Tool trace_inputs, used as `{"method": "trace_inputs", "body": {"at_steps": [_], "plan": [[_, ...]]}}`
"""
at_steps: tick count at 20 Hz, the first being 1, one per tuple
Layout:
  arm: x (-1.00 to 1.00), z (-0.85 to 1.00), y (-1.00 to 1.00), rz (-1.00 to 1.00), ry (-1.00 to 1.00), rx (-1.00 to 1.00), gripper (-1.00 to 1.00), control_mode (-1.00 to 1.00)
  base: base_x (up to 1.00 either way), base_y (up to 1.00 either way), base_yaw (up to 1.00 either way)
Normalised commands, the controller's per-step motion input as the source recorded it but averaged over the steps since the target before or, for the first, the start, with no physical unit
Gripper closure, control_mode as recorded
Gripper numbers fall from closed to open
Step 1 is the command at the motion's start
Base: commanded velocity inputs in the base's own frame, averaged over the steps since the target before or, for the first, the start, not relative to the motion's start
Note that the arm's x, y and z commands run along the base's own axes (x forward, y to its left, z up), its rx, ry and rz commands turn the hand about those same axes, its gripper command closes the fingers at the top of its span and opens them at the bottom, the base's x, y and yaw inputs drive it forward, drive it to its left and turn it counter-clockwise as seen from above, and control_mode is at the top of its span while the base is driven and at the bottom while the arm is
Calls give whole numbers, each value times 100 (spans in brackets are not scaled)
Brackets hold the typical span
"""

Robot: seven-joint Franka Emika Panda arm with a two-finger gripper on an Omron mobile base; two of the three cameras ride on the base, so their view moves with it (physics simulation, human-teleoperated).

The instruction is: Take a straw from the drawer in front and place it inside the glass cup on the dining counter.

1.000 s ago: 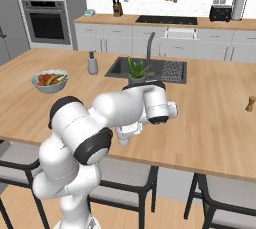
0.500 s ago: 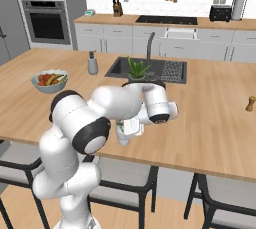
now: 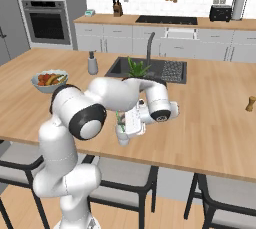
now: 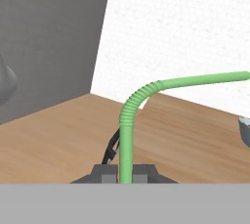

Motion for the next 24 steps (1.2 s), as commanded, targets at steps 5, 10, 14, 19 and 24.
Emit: {"method": "trace_inputs", "body": {"at_steps": [5,10,14,19,24], "plan": [[9,-11,0,0,0,0,100,-100,0,0,0],[7,-9,0,1,0,0,100,-100,0,0,0],[8,-7,0,1,0,0,100,-100,0,0,0],[10,-11,0,1,0,0,100,-100,0,0,0],[5,-17,0,2,0,0,100,-100,0,0,0]]}}
